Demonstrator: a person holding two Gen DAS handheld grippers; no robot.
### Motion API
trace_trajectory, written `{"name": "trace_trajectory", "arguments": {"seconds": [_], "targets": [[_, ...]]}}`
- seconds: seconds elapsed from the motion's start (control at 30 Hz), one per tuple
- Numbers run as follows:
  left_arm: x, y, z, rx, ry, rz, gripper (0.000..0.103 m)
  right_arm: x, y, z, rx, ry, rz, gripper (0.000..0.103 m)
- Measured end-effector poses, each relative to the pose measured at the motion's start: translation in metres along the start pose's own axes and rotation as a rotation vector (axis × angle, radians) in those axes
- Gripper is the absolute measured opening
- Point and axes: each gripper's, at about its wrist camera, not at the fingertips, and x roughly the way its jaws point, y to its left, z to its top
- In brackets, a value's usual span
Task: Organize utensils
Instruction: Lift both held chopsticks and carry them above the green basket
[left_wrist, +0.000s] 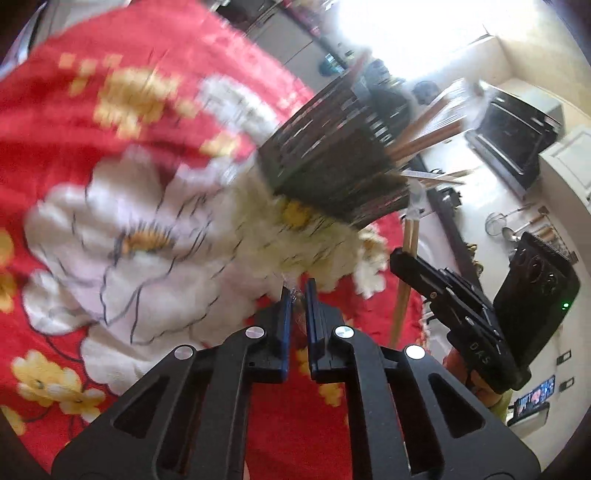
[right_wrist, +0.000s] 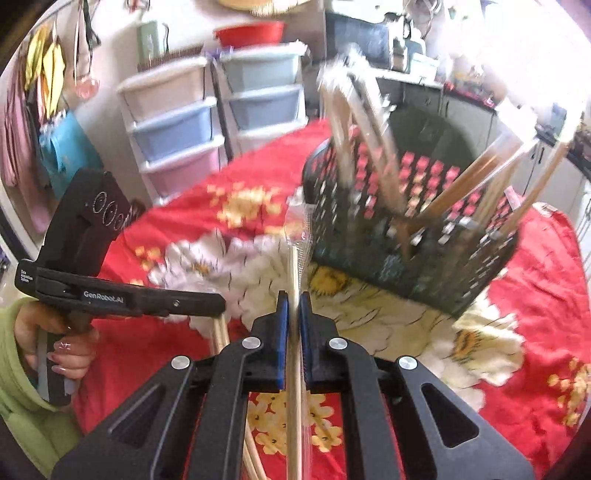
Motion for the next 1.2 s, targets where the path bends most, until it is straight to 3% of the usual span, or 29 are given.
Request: {"name": "trace_trajectory", "arguments": {"seconds": [0.57, 1.2], "targets": [[-0.070, -0.103, 0.049, 0.268, -0.260, -0.061, 0.003, -0.112, -0.030, 0.031, 0.080, -0.349, -0.101, 0.006], [-0.120, -0.163, 0.100, 0.401, -0.478, -0.034, 0.003, -0.176, -0.060, 0.072, 0.106, -0.649, -0.240, 0.006]]}}
